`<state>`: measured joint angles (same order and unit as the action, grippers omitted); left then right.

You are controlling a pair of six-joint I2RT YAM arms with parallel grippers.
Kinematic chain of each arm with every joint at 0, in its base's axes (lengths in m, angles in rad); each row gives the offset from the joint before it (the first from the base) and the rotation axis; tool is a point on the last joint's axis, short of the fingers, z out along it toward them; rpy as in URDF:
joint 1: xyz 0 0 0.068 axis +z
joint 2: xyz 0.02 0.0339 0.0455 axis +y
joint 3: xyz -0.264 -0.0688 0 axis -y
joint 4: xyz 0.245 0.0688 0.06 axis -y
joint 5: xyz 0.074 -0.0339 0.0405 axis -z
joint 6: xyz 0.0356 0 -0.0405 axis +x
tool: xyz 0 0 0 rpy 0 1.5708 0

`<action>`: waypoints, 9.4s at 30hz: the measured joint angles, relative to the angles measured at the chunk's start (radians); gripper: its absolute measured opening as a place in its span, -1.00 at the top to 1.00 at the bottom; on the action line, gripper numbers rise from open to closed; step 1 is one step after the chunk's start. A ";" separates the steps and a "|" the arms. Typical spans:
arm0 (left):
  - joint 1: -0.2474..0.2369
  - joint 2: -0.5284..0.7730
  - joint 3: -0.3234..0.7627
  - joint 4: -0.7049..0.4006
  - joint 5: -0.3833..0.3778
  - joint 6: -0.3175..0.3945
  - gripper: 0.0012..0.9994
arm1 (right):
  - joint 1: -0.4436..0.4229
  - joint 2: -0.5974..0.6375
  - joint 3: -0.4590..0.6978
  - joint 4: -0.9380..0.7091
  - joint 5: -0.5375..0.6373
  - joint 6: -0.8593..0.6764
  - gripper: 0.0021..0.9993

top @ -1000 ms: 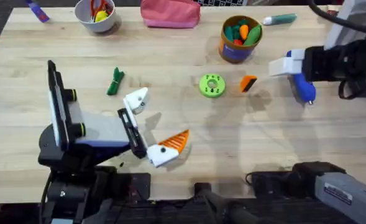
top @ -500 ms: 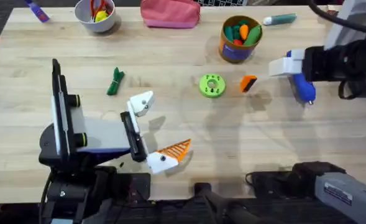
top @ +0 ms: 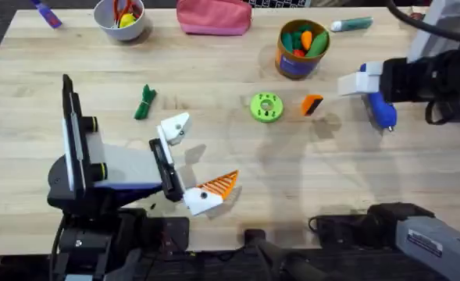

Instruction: Pick up the gripper from the table and insert it into the empty holder that is missing its gripper. Then pick up a screw, insert it into the mounting hole, and use the screwdriver to tighten it. Finally, clean up the table by picking up the vegetable and placing it into the bucket.

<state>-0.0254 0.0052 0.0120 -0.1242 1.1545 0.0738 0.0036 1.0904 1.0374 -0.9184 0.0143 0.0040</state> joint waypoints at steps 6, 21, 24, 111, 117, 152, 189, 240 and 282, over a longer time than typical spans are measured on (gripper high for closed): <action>0.000 0.000 0.000 0.000 0.000 0.000 -0.97 | 0.000 0.000 0.000 0.000 0.000 0.000 -0.99; 0.000 0.000 0.000 0.000 0.000 0.000 -0.97 | 0.000 0.000 0.000 0.000 0.000 0.000 -0.99; 0.000 0.000 0.000 0.000 0.000 0.000 -0.97 | 0.000 0.000 0.000 0.000 0.000 0.000 -0.99; 0.000 0.000 0.000 0.000 0.000 0.000 -0.97 | 0.245 0.177 0.236 0.016 -0.117 0.398 0.98; 0.000 0.000 0.000 0.000 0.000 0.000 -0.97 | 0.245 -0.039 0.021 0.267 -0.349 0.418 0.98; 0.000 0.000 0.000 0.000 0.000 -0.001 -0.97 | 0.265 0.432 -0.480 1.436 -1.444 0.745 0.99; 0.000 0.000 0.000 0.000 0.000 -0.003 -0.97 | 0.402 0.628 -0.401 1.936 -1.521 1.242 0.99; 0.002 0.000 0.000 0.004 -0.025 0.002 -0.97 | 0.489 0.671 -0.346 1.947 -1.451 1.223 0.99; 0.005 0.000 0.000 0.004 -0.034 -0.003 -0.97 | 0.569 0.682 -0.335 1.951 -1.257 1.218 0.99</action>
<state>-0.0208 0.0055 0.0120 -0.1200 1.1202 0.0704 0.5724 1.7725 0.7029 1.0325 -1.2427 1.2221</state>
